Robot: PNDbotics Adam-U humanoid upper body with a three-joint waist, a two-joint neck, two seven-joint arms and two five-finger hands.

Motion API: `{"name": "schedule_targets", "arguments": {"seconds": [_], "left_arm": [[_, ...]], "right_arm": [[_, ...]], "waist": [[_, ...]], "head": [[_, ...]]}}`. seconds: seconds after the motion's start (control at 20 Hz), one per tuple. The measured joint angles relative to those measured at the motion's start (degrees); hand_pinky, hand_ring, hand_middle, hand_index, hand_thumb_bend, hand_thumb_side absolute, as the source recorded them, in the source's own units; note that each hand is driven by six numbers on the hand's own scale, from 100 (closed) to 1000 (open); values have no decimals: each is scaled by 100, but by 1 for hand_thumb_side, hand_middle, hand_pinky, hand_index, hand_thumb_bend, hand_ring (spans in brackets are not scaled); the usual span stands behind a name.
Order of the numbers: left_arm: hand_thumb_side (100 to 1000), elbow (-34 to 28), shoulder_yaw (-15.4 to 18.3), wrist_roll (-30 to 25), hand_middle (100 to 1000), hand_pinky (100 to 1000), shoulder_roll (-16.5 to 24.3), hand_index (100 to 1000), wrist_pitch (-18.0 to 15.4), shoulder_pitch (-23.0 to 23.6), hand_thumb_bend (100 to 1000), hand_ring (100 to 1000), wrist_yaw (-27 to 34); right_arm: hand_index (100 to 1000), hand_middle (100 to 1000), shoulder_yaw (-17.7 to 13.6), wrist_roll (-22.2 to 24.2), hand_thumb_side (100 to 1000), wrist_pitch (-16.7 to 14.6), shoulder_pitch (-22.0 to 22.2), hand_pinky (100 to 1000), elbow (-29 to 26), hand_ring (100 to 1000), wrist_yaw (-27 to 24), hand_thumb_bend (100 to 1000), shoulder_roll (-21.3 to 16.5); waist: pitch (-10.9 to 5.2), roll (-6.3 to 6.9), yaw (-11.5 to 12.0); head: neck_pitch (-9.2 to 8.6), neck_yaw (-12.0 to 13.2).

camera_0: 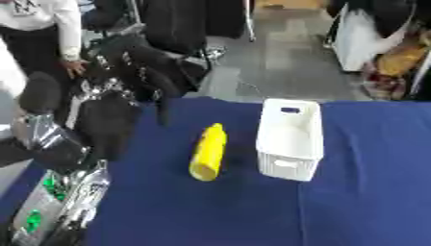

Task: Pick up objects on the table and place them in the box.

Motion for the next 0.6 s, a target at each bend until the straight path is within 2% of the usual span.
{"name": "schedule_targets", "arguments": {"seconds": [0.4, 0.6], "left_arm": [[1000, 0, 0, -2, 746, 305, 0, 918, 6, 0, 354, 560, 0], [1000, 0, 4, -15, 768, 273, 1, 948, 52, 7, 350, 555, -74]], "right_arm": [[451, 327, 0, -2, 1000, 0, -1, 208, 0, 279, 0, 100, 0], [450, 327, 0, -3, 1000, 3, -2, 209, 0, 278, 0, 100, 1]], "waist": [[-6, 1, -3], [-5, 4, -15]], "head": [[2, 0], [50, 0]]}}
